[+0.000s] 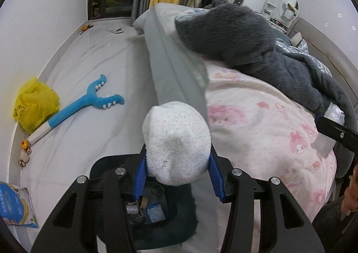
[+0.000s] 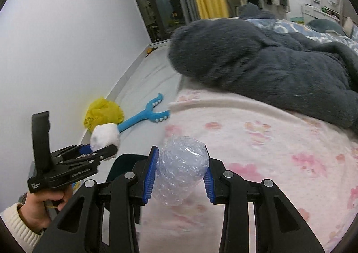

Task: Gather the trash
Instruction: 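Carry the cotton ball and bubble wrap over the green bin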

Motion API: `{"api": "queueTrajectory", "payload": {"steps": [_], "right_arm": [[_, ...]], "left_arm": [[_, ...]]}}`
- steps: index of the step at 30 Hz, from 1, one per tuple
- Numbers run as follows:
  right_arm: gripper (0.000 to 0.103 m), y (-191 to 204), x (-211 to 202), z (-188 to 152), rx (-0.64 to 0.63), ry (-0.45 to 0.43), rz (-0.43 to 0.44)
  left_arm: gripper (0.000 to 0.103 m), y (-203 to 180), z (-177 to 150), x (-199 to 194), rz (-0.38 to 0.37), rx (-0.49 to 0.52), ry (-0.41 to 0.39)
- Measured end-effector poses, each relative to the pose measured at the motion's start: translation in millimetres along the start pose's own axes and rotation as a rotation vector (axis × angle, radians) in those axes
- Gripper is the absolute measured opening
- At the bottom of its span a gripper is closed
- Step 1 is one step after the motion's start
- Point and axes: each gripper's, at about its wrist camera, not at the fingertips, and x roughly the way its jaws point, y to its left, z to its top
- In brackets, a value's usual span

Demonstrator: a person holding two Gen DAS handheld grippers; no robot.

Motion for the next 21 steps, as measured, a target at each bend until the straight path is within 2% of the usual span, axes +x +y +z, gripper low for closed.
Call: {"api": "queueTrajectory", "payload": {"steps": [6,11,16,21], "right_arm": [[0.038,34.5,24.9,-0.5,-0.056,0.034,0.03],[0.038,57.5,41.8,0.9,-0.077,0.049,0.057],[0.038,76.9,59.6,2.3,-0.09,0.065,0.082],[0.038,93.0,75.4,2.5,-0.108,0.085,0.098]], "left_arm": [[0.052,29.6,-12.1,15.9,0.018,-0.061,0.079],[0.052,46.1,-26.4,32.8,0.044,-0.07,0.153],[0.052,62.1,-46.8,54.0,0.075,-0.07,0.262],[0.054,75.4,-63.7,70.9,0.06,-0.081,0.36]]}}
